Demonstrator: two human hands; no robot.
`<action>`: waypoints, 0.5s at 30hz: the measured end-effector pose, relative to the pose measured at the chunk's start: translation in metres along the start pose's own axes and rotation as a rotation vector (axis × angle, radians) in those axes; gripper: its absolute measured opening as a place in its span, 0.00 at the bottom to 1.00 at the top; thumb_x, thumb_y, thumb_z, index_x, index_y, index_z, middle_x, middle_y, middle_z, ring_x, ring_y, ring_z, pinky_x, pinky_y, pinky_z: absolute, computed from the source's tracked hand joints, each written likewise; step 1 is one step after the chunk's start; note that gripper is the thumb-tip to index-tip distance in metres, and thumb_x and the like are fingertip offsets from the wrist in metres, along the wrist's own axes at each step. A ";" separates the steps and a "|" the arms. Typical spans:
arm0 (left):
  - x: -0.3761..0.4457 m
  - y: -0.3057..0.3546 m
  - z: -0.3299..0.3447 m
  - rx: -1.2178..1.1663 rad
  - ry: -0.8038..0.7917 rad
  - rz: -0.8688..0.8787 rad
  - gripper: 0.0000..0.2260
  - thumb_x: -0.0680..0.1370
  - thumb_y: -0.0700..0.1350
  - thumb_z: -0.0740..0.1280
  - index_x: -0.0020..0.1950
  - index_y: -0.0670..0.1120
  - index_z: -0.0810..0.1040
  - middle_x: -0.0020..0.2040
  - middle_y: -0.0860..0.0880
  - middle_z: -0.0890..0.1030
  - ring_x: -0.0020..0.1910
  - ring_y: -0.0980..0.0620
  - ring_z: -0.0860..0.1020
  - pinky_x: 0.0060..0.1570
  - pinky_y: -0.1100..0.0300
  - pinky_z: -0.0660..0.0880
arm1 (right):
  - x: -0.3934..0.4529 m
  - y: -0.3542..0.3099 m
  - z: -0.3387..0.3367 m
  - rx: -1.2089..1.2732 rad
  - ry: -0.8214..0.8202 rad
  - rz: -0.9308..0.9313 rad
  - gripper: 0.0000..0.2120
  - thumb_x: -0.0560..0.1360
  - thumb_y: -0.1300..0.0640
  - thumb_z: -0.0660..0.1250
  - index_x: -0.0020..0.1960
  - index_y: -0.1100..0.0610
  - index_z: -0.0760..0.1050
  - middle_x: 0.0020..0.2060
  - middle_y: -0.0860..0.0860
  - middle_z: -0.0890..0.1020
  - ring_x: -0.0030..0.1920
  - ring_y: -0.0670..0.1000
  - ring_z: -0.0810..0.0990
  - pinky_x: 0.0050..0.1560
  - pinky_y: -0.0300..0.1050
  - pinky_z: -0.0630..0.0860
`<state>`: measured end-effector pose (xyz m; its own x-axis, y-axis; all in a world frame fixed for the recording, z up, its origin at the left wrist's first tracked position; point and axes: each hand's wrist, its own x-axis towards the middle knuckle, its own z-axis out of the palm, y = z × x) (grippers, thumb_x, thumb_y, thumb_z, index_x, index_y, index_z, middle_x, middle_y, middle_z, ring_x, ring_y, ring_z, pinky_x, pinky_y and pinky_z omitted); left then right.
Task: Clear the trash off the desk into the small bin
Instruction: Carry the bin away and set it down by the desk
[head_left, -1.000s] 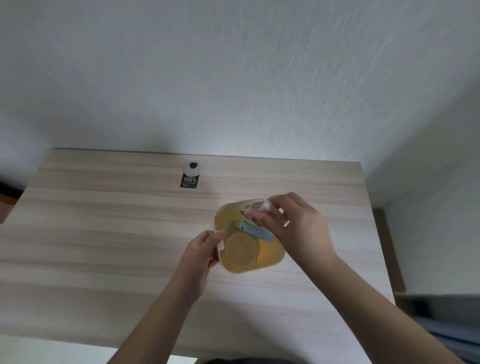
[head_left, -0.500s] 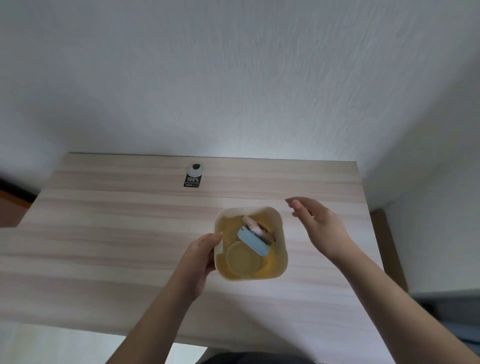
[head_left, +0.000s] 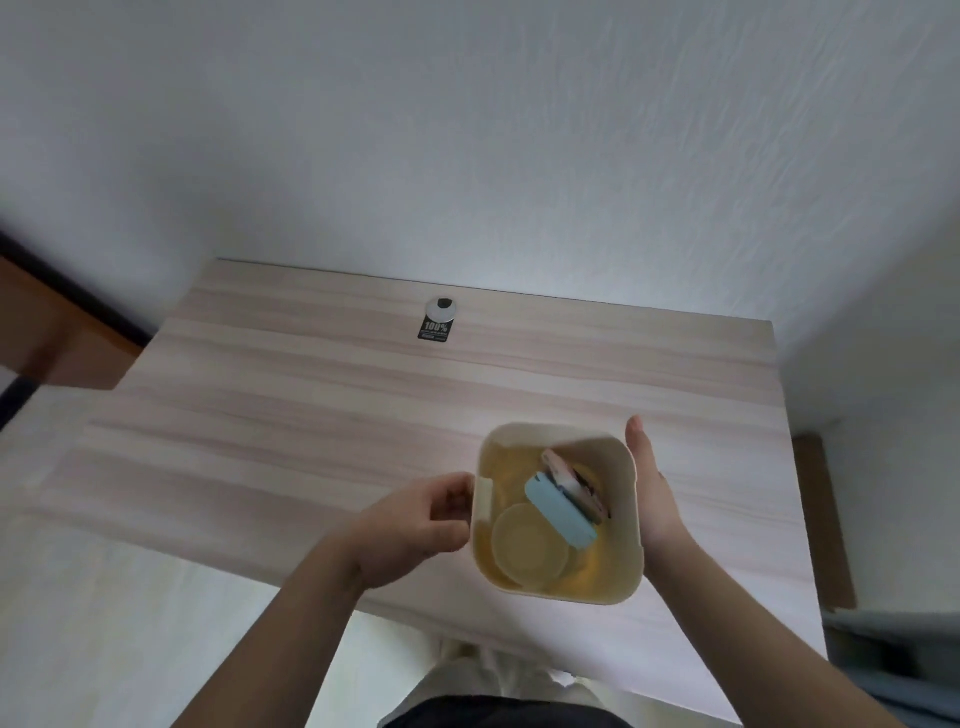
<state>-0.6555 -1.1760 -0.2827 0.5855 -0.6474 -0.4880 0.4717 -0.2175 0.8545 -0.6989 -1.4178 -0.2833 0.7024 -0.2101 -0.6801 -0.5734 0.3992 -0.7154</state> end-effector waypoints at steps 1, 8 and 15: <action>-0.007 -0.004 -0.005 0.026 -0.039 -0.011 0.39 0.63 0.53 0.81 0.67 0.36 0.71 0.58 0.34 0.75 0.55 0.38 0.71 0.57 0.41 0.65 | -0.001 0.002 0.003 0.007 -0.019 0.008 0.34 0.75 0.32 0.54 0.51 0.62 0.80 0.46 0.60 0.84 0.47 0.57 0.83 0.45 0.49 0.77; -0.056 -0.017 -0.022 0.364 0.054 0.025 0.44 0.57 0.50 0.85 0.69 0.54 0.68 0.64 0.34 0.75 0.62 0.33 0.75 0.62 0.32 0.70 | -0.012 0.012 0.041 0.011 -0.105 -0.010 0.33 0.75 0.33 0.55 0.50 0.62 0.79 0.41 0.59 0.85 0.45 0.58 0.83 0.47 0.52 0.77; -0.153 -0.032 -0.042 0.498 0.367 0.086 0.38 0.58 0.56 0.83 0.62 0.58 0.67 0.50 0.48 0.79 0.42 0.54 0.77 0.43 0.52 0.79 | -0.041 0.045 0.130 0.043 -0.251 0.020 0.31 0.75 0.34 0.57 0.52 0.62 0.77 0.34 0.56 0.84 0.39 0.55 0.83 0.44 0.49 0.76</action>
<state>-0.7318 -1.0394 -0.2427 0.8378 -0.4039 -0.3673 0.1006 -0.5472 0.8310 -0.6984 -1.2756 -0.2668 0.7767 0.0243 -0.6294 -0.5739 0.4394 -0.6911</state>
